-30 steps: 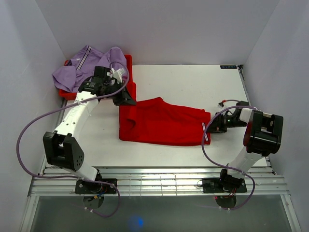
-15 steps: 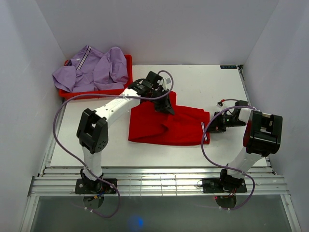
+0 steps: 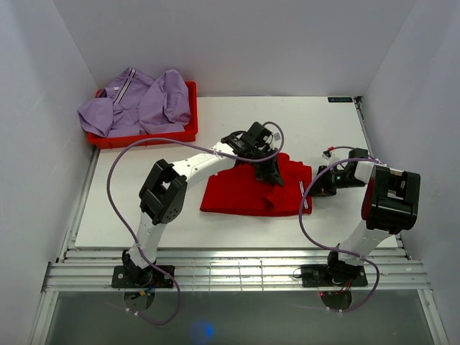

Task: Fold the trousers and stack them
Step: Fold the trousers

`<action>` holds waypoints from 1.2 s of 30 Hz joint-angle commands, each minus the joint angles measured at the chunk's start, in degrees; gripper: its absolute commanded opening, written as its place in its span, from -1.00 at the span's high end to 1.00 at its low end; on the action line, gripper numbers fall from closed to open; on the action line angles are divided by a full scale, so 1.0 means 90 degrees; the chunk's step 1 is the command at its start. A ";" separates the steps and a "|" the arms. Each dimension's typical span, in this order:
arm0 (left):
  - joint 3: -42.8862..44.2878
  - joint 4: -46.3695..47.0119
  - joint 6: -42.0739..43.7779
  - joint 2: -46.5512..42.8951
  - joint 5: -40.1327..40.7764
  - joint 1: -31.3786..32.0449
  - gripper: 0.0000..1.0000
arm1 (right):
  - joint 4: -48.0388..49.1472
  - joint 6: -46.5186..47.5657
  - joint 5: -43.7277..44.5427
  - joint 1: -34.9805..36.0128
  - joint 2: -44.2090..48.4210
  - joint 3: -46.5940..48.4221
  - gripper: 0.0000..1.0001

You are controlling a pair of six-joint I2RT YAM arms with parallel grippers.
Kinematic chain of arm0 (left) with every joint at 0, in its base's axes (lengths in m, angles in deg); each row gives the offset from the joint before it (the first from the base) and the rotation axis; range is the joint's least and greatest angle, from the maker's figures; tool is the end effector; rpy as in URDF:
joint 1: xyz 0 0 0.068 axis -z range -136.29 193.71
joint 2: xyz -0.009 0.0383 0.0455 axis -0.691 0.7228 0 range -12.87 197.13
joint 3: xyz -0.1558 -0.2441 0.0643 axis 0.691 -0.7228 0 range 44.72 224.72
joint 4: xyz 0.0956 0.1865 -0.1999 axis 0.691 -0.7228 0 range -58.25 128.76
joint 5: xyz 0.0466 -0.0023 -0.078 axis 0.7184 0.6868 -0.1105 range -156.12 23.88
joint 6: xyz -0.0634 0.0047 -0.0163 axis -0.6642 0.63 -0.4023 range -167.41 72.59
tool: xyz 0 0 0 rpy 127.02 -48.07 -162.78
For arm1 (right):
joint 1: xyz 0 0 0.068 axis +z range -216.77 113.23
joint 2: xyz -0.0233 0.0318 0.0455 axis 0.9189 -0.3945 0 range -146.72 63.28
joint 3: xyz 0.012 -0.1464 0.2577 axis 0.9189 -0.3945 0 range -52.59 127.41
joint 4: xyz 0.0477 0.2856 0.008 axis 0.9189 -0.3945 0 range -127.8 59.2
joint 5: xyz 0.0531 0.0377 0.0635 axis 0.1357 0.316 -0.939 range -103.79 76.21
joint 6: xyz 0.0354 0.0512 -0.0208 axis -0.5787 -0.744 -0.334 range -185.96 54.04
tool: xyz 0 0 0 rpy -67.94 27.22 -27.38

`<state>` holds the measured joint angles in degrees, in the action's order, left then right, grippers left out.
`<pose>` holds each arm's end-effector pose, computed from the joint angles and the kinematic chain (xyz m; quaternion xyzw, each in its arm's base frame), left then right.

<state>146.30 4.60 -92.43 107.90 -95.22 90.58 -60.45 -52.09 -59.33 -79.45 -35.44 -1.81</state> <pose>0.3358 -0.3952 0.2322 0.0939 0.9174 -0.3846 0.0403 0.3165 -0.0334 0.1272 -0.0513 0.9162 0.3516 0.1854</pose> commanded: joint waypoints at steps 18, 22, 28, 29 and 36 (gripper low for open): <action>0.1135 0.0992 -0.1150 0.0809 -0.0457 0.0456 1.00 | 0.0335 -0.0203 -0.0253 0.0121 0.0412 -0.0359 0.84; 0.1242 0.1070 -0.1278 0.0858 -0.0497 0.0554 1.00 | 0.0355 -0.0232 -0.0233 0.0140 0.0431 -0.0389 0.84; 0.1428 0.1255 -0.1463 0.1112 -0.0497 0.0573 1.00 | 0.0374 -0.0262 -0.0282 0.0199 0.0509 -0.0477 0.85; 0.1447 0.1333 -0.1483 0.1141 -0.0507 0.0583 1.00 | 0.0384 -0.0271 -0.0282 0.0199 0.0529 -0.0486 0.84; 0.1623 0.1431 -0.1493 0.1376 -0.0390 0.0612 1.00 | 0.0394 -0.0310 -0.0340 0.0218 0.0549 -0.0496 0.84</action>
<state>158.54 14.46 -104.73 120.73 -98.00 95.33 -56.73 -54.06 -59.41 -78.56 -32.31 -5.63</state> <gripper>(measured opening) 0.020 0.123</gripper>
